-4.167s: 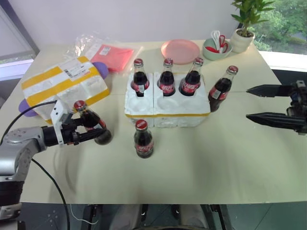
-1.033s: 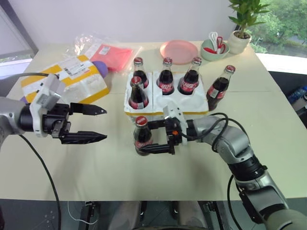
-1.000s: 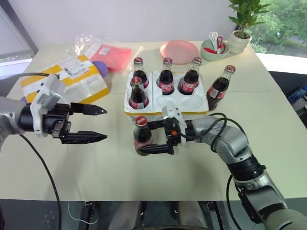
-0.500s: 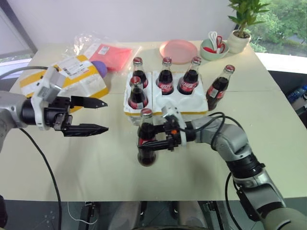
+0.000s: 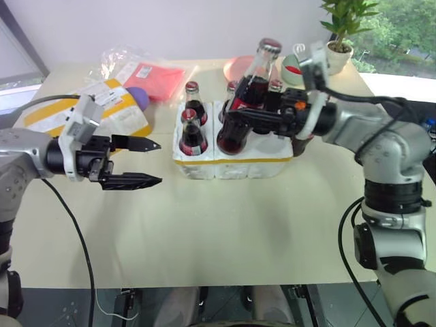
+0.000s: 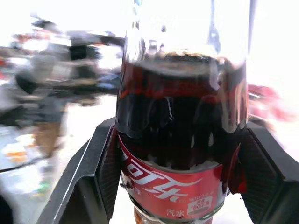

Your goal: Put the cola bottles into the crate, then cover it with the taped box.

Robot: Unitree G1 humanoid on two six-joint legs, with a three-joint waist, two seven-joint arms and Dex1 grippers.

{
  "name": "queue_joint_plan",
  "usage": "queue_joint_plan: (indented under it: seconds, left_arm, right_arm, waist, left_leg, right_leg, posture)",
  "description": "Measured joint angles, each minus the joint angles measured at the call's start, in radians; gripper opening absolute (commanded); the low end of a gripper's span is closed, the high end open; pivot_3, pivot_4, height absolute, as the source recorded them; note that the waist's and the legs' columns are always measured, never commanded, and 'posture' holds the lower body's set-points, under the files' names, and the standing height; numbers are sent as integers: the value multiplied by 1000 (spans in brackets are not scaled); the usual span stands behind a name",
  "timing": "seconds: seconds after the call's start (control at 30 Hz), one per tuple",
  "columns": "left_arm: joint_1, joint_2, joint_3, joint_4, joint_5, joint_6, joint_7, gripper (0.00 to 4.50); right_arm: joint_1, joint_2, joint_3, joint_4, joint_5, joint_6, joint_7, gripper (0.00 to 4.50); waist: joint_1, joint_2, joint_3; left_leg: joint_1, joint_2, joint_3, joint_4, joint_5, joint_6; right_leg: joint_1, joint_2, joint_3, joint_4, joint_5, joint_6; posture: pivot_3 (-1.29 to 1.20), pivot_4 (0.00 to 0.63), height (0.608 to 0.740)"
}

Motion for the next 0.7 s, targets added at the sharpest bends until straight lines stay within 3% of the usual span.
queue_joint_plan:
  seconds: [0.37, 0.43, 0.5, 0.7]
  left_arm:
    - [-2, -2, 0, -11, 1, 0, 12, 4500]
    - [-2, -2, 0, -10, 1, 0, 14, 4500]
    - [-7, -2, 0, -10, 1, 0, 15, 4500]
    - [-29, -5, -3, -9, 1, 0, 16, 4500]
  right_arm:
    - [71, 94, 179, 208, -255, -225, 15, 2681]
    - [79, 104, 186, 216, -285, -263, 15, 3738]
    - [79, 118, 186, 223, -306, -278, 10, 4461]
    - [123, 97, 161, 147, -309, -243, -2, 4461]
  waist:
    - [-5, 0, 0]
    - [-7, 0, 0]
    - [-8, -1, -1]
    - [1, -2, -1]
  left_leg:
    - [-1, 0, 2, -6, 5, -8]
    - [-1, 0, 2, -6, 5, -8]
    - [1, 2, 2, -6, 4, -6]
    - [2, 5, 2, -7, 4, -7]
  right_leg:
    - [-5, 0, 3, 0, 0, 0]
    - [-5, 1, 3, 1, 0, 0]
    - [-4, 2, 3, 1, 1, -2]
    - [-4, 5, 3, 1, 2, -3]
  posture:
    - [0, 150, 740]
    - [0, 150, 740]
    - [0, 150, 740]
    - [0, 150, 740]
